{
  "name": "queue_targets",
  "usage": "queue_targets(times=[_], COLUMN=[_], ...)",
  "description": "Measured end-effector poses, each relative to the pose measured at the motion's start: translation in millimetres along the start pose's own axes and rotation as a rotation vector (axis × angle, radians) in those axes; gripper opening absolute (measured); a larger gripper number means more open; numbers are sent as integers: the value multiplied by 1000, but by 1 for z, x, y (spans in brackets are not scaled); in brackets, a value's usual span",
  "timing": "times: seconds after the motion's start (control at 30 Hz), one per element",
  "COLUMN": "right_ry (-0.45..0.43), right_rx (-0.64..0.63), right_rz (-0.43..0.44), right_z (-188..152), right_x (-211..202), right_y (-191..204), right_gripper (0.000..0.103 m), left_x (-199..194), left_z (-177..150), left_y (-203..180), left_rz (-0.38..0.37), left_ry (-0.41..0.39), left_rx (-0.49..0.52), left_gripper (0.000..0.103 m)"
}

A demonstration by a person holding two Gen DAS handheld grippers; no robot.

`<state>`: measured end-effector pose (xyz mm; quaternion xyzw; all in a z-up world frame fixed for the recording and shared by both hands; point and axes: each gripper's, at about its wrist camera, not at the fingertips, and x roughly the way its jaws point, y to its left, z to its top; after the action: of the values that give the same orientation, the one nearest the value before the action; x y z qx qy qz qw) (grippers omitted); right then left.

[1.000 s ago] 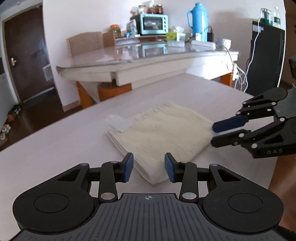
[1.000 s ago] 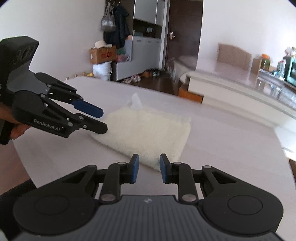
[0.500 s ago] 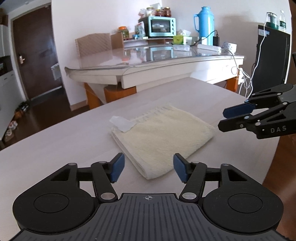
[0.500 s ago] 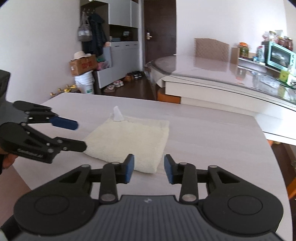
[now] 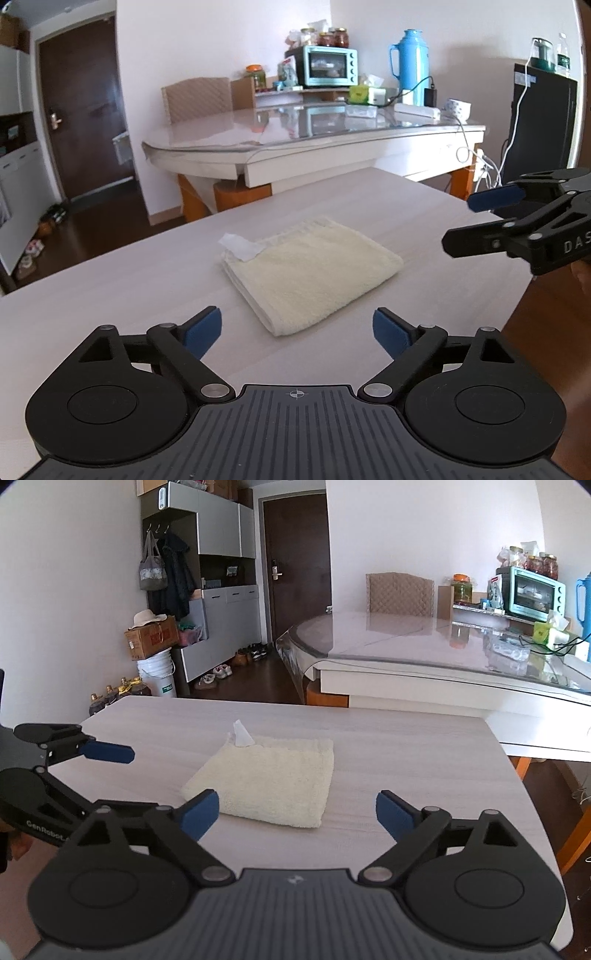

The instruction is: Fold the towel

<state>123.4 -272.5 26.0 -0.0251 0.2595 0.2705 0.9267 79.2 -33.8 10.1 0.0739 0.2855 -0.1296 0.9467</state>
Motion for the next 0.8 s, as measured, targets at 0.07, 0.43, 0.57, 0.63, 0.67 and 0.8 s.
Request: queue_targets(times=[0.07,0.43,0.57,0.63,0.67,0.8], right_ry=[1,12,19,17,16,22], right_rx=[8,26,15,22,27,40], right_rz=[-5,-17,-22,-25,-27,-40], right_z=[0,-14,-19,-23,-24,-30], right_x=[-4,-18,-22,-24,-25,-29], right_y=[0,10,17,20,21,26], right_gripper=[97,102,102,102,102,102], left_x=[-3,-14,-18,-20,-21,-27], left_z=[-2,-7,-10,-12,-13,-17], left_y=[-2,-9,-11,-12,-12,-12], left_rz=[11,16,36,53,61,92], left_ry=[-3,25,39,46,48,54], left_rx=[-11,-62,-74,-84,-92,-126], left_gripper=[97,103,103,103,103,103])
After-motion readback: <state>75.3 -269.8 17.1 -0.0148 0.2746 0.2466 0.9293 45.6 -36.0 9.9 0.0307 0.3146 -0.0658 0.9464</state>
